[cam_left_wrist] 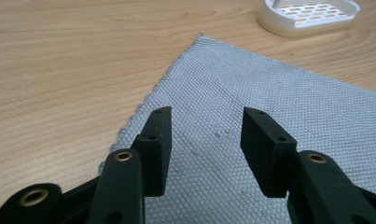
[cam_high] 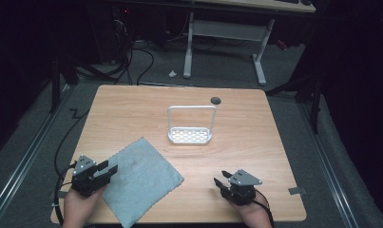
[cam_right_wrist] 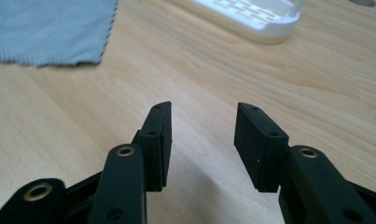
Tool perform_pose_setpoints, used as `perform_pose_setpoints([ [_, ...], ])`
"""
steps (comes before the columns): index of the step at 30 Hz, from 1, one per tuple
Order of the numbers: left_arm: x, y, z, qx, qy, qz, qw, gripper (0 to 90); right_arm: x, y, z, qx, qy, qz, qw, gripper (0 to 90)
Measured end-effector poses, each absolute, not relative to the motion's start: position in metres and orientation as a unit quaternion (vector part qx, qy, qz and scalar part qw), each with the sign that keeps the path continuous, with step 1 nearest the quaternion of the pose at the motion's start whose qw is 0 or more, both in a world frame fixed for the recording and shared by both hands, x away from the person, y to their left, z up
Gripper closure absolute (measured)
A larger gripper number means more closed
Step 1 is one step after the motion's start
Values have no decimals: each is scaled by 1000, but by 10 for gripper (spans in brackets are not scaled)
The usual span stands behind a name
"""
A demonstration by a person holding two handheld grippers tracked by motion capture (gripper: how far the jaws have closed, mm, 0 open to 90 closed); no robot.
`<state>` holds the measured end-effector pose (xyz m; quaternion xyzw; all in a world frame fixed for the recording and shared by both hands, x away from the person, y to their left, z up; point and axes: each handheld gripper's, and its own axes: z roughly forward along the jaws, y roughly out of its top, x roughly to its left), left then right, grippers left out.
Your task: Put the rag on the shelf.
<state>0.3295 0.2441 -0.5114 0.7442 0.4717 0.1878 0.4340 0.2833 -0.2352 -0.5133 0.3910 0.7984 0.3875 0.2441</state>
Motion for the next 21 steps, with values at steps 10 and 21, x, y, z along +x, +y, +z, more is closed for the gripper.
perform_pose_setpoints([
  [10, 330, 240, -514, 749, 469, 183, 430, 534, 291, -245, -515, 413, 787, 394, 235, 558],
  [21, 324, 220, -511, 799, 427, 140, 400, 871, 291, -239, -517, 404, 794, 390, 232, 553],
])
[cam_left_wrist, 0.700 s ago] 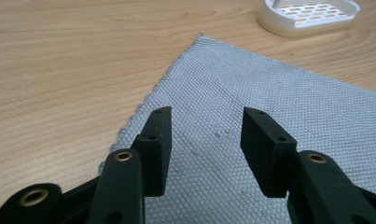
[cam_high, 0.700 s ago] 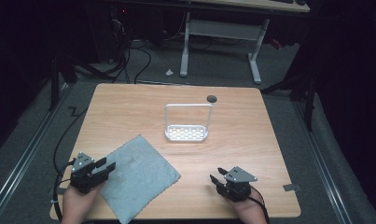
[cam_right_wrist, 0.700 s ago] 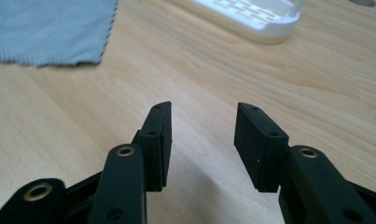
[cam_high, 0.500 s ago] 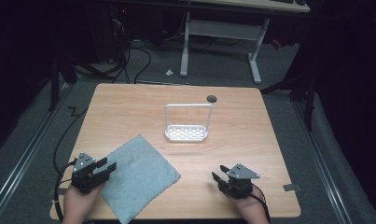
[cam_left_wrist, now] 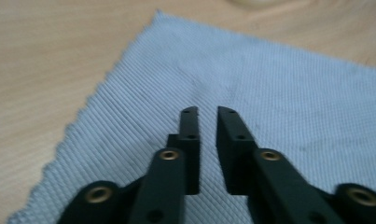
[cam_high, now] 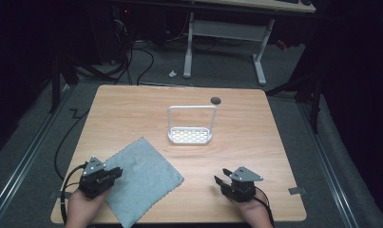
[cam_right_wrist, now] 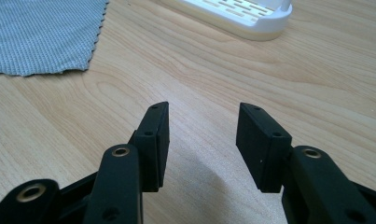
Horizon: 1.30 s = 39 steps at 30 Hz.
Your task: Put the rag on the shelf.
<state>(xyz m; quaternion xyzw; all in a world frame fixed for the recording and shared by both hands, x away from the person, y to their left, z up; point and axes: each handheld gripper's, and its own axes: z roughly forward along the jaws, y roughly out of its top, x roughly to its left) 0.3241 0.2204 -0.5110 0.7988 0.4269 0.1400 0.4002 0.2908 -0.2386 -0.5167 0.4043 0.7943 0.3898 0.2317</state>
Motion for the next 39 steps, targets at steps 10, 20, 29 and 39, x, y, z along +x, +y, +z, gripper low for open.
perform_pose_setpoints([
  [10, 320, 193, -522, 846, 391, 114, 343, 899, 292, -238, -516, 399, 795, 394, 229, 553],
  [20, 313, 170, -523, 860, 354, 103, 353, 898, 292, -236, -517, 398, 798, 391, 226, 554],
  [29, 299, 119, -523, 881, 291, 80, 365, 882, 292, -231, -519, 390, 806, 388, 220, 563],
  [39, 304, 170, -516, 838, 366, 163, 370, 751, 288, -193, -512, 336, 824, 429, 157, 900],
])
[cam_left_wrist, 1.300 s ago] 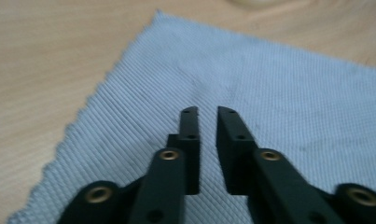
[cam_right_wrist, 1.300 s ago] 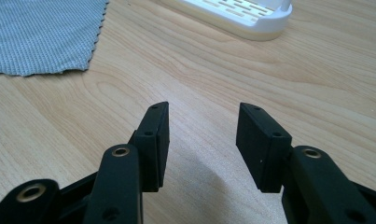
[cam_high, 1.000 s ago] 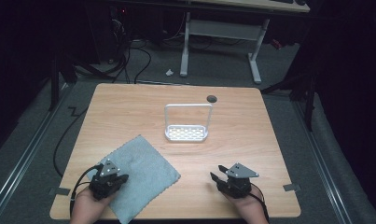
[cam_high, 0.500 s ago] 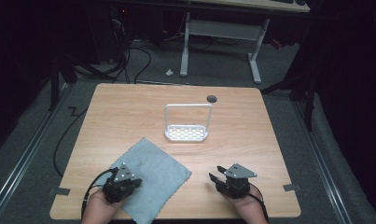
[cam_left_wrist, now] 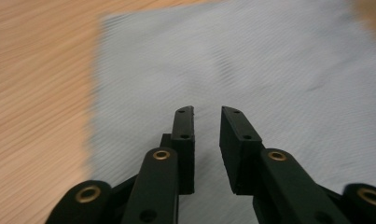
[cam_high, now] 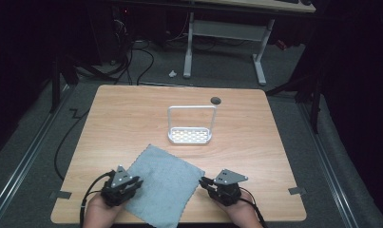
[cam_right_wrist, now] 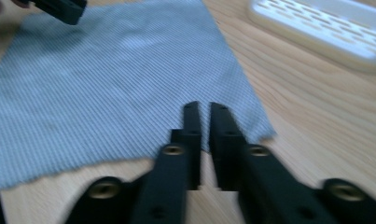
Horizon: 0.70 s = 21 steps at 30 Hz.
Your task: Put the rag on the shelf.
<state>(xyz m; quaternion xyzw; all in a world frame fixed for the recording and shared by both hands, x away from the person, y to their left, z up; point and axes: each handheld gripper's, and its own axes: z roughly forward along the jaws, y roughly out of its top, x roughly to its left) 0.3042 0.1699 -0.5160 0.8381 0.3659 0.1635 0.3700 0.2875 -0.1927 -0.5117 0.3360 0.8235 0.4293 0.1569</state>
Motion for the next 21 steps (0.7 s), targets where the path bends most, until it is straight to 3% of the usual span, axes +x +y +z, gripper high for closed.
perform_pose_setpoints([
  [3, 305, 196, -520, 818, 407, 163, 372, 753, 288, -182, -509, 323, 830, 430, 148, 900],
  [7, 306, 209, -526, 817, 430, 166, 348, 857, 291, -161, -520, 290, 861, 396, 130, 900],
  [17, 306, 205, -527, 823, 416, 146, 359, 871, 294, -158, -526, 290, 878, 356, 138, 900],
  [21, 301, 188, -526, 842, 382, 129, 358, 871, 298, -171, -526, 307, 871, 350, 155, 900],
])
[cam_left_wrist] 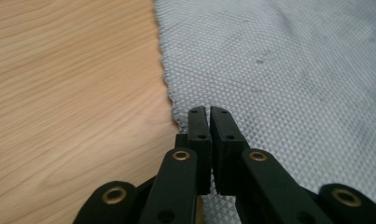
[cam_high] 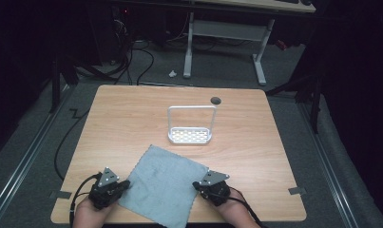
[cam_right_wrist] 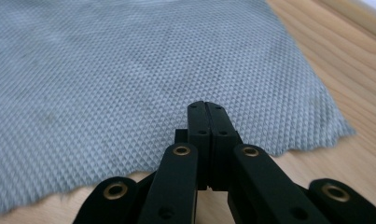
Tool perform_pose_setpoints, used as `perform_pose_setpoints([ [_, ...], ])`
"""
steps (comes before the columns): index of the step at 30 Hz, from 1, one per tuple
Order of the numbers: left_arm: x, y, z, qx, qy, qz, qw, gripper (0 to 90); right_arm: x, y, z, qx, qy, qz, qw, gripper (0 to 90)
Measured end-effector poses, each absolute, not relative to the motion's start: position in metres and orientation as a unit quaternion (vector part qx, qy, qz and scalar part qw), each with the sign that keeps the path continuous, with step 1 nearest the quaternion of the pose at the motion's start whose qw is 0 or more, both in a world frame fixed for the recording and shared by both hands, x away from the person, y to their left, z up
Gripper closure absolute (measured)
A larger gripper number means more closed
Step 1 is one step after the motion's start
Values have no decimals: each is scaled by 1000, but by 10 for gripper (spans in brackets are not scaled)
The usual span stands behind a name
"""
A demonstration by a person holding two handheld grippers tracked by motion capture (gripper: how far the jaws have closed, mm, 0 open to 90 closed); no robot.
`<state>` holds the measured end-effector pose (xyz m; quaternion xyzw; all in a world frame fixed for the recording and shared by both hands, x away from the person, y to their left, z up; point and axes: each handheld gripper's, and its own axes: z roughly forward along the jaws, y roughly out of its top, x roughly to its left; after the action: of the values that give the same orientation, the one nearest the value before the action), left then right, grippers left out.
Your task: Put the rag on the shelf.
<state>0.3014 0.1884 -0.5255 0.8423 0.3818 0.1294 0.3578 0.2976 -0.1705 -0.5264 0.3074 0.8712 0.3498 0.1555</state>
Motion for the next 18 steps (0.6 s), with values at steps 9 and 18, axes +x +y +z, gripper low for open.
perform_pose_setpoints([
  [9, 288, 131, -524, 880, 288, 119, 359, 869, 315, -219, -527, 389, 835, 343, 184, 900],
  [18, 280, 108, -526, 887, 250, 90, 378, 849, 330, -244, -528, 426, 814, 335, 210, 900],
])
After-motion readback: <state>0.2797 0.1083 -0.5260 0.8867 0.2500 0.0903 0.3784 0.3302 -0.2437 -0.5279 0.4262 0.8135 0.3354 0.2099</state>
